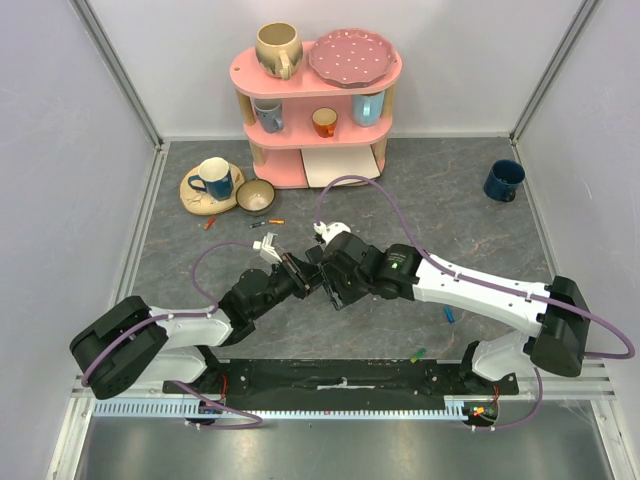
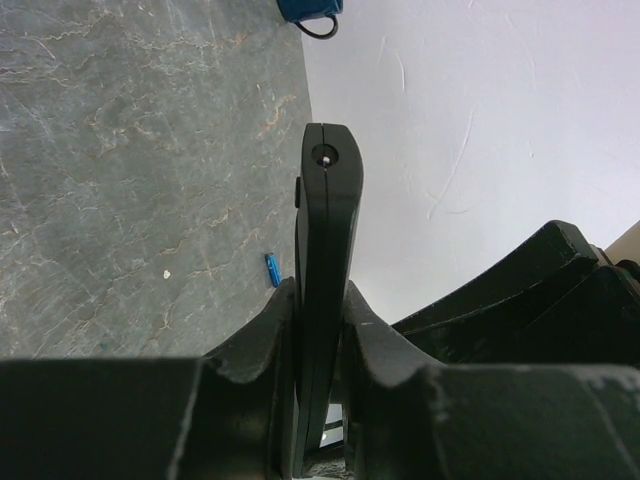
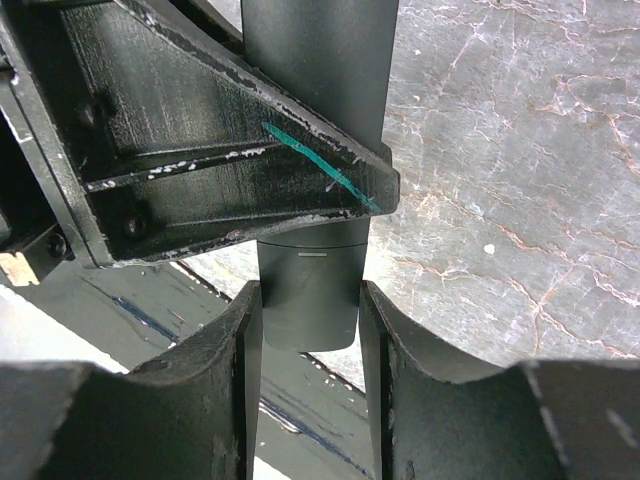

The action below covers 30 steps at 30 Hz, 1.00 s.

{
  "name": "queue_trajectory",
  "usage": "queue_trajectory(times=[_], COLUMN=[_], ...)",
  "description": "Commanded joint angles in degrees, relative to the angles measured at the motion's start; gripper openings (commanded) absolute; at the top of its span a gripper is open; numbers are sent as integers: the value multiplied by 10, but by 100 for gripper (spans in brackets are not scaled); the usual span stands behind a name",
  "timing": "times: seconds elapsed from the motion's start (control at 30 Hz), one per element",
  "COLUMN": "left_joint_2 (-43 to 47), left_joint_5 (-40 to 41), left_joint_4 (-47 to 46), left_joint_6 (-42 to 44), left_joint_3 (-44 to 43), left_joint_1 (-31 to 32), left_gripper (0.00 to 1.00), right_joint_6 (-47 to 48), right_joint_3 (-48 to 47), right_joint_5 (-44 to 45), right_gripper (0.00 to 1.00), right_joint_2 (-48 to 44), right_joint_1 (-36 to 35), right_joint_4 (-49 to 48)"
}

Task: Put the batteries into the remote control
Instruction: Load the battery cover into the remote control.

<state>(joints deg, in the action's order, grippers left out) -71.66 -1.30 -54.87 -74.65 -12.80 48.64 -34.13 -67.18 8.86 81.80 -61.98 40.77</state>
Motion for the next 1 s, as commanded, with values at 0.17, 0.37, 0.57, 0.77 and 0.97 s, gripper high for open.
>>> queue_trajectory(times=[0.17,0.37,0.57,0.77,0.97], left_joint_2=[36,48,30,41,46], left_joint_5=[-64,-36,-27,-6,25], left_joint_4=[-57,33,47,85,196], left_joint_6=[4,52,58,69,87], left_joint_3=[-50,-75,-83,-93,-128], left_joint_1=[36,34,30,24,15], left_gripper=[2,2,2,2,2], right_joint_6=[20,21,26,35,48], right_joint_3=[11,13,7,20,31], right_joint_5=[34,19,8,31,62], right_gripper=[38,53,59,61,63], right_joint_2=[-14,-40,-66,-107,-139], right_joint_1=[22,5,-10,-16,-23], right_joint_4=[-61,-54,-44,-41,-34])
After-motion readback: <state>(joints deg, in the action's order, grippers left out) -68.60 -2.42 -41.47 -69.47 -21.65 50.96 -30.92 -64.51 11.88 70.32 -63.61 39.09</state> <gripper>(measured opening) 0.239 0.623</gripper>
